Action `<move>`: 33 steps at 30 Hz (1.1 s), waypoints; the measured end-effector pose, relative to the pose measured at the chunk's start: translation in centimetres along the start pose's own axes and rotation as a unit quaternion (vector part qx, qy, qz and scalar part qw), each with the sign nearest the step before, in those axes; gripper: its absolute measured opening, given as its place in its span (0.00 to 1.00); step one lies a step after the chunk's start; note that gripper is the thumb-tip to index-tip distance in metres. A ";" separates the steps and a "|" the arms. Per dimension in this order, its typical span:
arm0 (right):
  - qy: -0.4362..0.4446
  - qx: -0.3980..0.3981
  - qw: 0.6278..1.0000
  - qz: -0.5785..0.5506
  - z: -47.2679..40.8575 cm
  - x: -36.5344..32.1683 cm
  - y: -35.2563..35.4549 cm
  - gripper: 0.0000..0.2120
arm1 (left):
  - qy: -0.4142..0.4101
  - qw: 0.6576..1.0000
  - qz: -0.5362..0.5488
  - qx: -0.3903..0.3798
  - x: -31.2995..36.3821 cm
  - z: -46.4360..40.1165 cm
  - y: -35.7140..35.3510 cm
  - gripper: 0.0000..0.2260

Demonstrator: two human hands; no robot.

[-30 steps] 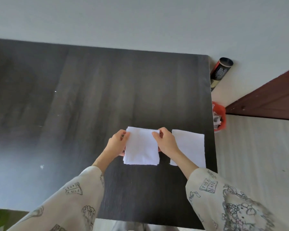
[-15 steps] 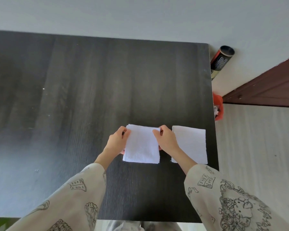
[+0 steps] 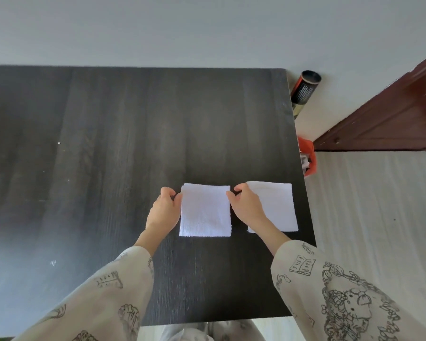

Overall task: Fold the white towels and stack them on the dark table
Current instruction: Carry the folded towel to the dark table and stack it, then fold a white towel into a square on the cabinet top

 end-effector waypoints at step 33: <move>-0.174 0.499 0.695 -0.488 62.4 60.2 11.1 0.07 | -0.549 0.676 -0.278 -0.406 31.0 51.4 -62.3 0.09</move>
Point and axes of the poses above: each hand's wrist, its own z-axis away from the middle knuckle, its own y-axis out of the back of the hand, x = y × z, the point moved 7 cm from there along -z, towards the middle knuckle, and after that the axes turned 10 degrees about -x, right-handed, at the moved point
